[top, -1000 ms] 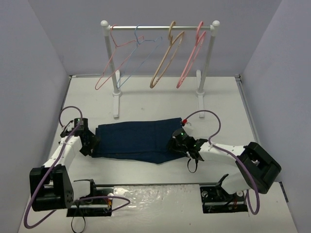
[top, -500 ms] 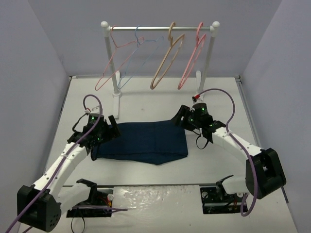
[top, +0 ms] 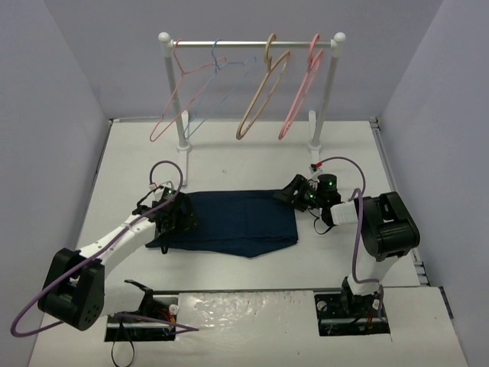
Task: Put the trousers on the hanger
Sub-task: Fold the trousers at the center of the board.
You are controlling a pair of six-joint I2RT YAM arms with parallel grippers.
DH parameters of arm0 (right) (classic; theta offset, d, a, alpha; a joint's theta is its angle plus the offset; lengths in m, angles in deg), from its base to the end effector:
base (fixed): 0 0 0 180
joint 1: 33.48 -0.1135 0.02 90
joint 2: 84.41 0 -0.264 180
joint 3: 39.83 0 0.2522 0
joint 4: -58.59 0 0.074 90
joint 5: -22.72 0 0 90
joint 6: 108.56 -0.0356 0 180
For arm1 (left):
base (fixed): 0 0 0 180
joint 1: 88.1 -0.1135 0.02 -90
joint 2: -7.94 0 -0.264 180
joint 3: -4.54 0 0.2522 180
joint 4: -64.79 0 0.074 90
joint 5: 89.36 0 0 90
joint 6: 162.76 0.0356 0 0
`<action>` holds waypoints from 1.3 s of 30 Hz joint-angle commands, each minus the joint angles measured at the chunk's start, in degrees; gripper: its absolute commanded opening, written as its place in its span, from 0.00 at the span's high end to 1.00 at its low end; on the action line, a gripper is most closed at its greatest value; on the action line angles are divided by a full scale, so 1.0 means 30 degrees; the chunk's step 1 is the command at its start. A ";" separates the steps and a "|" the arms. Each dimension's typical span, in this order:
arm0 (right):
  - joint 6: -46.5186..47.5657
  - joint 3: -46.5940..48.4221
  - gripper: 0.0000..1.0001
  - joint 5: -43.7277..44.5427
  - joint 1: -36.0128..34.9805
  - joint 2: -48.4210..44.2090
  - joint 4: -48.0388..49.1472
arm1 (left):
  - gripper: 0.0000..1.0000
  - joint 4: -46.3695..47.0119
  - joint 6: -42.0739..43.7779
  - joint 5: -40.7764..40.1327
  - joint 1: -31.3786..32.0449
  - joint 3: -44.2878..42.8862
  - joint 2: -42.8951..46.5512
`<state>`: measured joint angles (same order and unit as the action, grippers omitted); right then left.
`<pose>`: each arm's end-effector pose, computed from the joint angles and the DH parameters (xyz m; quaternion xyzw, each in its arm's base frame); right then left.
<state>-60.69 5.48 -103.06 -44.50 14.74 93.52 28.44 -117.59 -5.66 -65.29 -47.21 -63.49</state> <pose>0.2985 0.0793 0.1372 0.0356 0.7938 0.4710 0.3830 0.2177 -0.0873 0.1881 -0.1981 0.9343 -0.1187 0.2716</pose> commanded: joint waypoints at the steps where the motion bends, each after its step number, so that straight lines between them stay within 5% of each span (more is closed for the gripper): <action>1: 0.0939 -0.0327 0.44 0.0950 0.0417 0.0811 0.2583 | 0.07 0.0322 -0.1024 -0.0982 -0.0129 0.0174 -0.0264; 8: 0.2297 0.1104 0.39 -0.0439 -0.0411 -0.3612 -0.2422 | 0.07 0.0271 -0.0484 -0.0639 -0.0161 -0.0468 0.0055; 14: 0.0825 -0.0758 0.38 -0.0335 -0.2607 -0.6925 -0.5020 | 0.07 0.0205 -0.0063 -0.0839 -0.0275 -0.1234 -0.0337; 19: -0.2409 -0.6099 0.38 0.2332 -0.3866 -0.9374 -0.1800 | 0.07 -0.0292 0.0252 -0.0889 -0.0441 -0.1733 -0.0586; 27: -0.4630 -0.9729 0.38 0.8005 -0.3913 -1.1599 -0.4108 | 0.07 -0.1193 0.1151 -0.0684 -0.1662 -0.2239 -0.0231; 34: -0.1968 -0.5418 0.37 0.6480 -0.3940 -1.3493 -0.7142 | 0.07 -0.1550 0.1539 -0.0583 -0.2006 -0.2430 0.0361; 39: 0.0458 -0.0512 0.36 0.4753 -0.3193 -1.1343 -0.7720 | 0.07 -0.1627 0.2679 0.0338 -0.1891 -0.2718 0.1693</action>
<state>-66.53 -8.14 -85.82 -56.23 -23.44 70.73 23.95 -113.21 -6.31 -71.08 -51.25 -62.99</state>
